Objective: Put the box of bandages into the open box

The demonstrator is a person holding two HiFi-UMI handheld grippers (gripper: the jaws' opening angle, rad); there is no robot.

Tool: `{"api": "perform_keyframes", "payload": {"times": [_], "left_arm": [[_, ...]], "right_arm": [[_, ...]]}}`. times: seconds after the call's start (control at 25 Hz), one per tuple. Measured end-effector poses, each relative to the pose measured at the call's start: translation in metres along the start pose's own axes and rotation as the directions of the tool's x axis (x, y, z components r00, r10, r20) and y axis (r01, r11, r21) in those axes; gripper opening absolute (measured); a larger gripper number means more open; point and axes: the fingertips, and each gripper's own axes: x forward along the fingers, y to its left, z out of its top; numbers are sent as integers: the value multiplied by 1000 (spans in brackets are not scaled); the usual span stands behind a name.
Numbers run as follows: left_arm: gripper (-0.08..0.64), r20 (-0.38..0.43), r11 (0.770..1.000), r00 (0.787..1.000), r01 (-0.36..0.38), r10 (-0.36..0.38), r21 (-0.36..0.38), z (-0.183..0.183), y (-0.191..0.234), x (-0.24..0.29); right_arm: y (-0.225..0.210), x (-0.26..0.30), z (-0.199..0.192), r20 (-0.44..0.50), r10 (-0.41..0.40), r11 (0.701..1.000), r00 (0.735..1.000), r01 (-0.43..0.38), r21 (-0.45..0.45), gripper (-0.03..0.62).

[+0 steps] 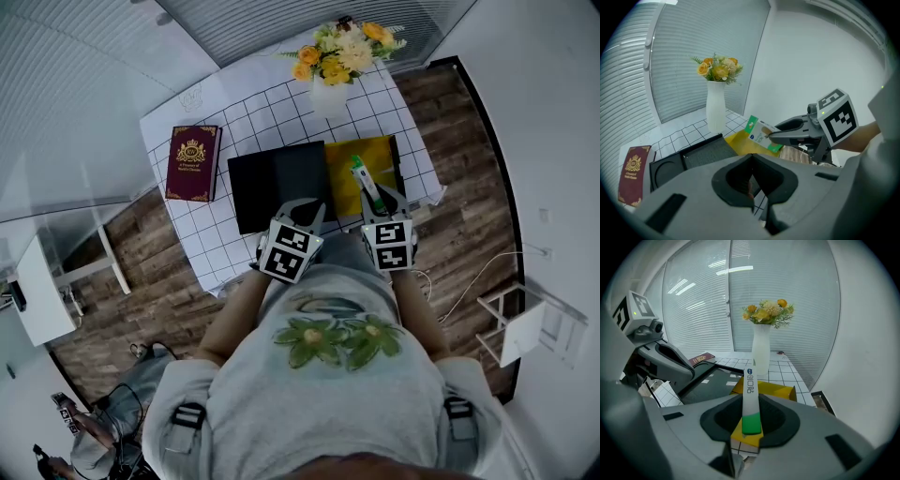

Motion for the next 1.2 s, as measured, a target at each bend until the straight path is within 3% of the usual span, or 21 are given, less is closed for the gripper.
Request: {"api": "perform_keyframes", "payload": {"times": [1.2], "left_arm": [[8, -6, 999, 999, -35, 35, -32, -9, 5, 6]], "right_arm": [[1, 26, -20, -50, 47, 999, 998, -48, -22, 91]]}}
